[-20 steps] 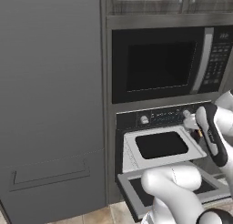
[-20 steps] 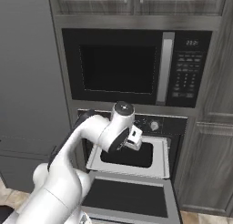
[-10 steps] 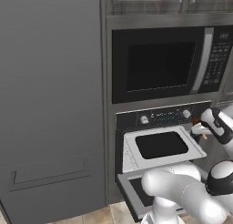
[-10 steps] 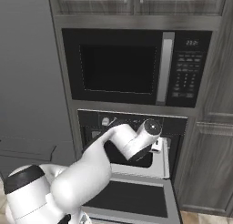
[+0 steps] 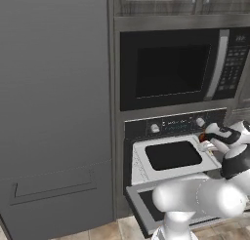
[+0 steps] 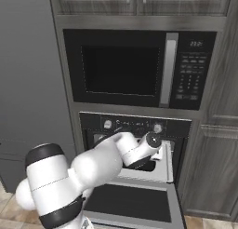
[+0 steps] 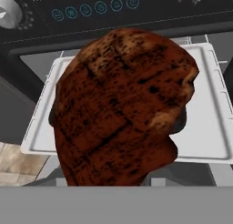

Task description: Place the steak on the top rack of the oven.

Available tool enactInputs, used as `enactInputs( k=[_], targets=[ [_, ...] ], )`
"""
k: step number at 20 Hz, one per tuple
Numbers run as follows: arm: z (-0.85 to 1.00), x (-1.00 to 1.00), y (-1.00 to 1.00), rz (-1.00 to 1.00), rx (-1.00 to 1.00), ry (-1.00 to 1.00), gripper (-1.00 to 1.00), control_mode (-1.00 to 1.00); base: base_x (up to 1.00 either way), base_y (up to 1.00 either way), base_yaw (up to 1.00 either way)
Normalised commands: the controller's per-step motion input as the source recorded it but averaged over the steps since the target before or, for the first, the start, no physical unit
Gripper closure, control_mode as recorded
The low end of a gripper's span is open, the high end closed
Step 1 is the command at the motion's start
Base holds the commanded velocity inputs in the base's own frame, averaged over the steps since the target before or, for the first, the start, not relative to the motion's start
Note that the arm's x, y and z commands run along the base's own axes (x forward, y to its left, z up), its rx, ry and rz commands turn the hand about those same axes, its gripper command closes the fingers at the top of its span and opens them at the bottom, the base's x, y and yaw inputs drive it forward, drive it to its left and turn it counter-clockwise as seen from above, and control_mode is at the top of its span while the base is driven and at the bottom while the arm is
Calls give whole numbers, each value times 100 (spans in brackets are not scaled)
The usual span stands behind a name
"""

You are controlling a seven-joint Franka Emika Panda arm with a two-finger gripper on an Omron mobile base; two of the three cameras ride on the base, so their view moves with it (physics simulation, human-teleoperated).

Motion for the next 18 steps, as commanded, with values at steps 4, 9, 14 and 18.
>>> enactInputs(
  k=[4, 9, 14, 18],
  targets=[
    [-42, 17, 17, 2, 0, 0, 100, -100, 0, 0, 0],
    [-28, 32, 16, 0, 0, 0, 100, -100, 0, 0, 0],
    [-43, 33, 16, 0, 0, 0, 100, -100, 0, 0, 0],
    [-39, 22, 3, 0, 0, 0, 100, -100, 0, 0, 0]
  ],
)
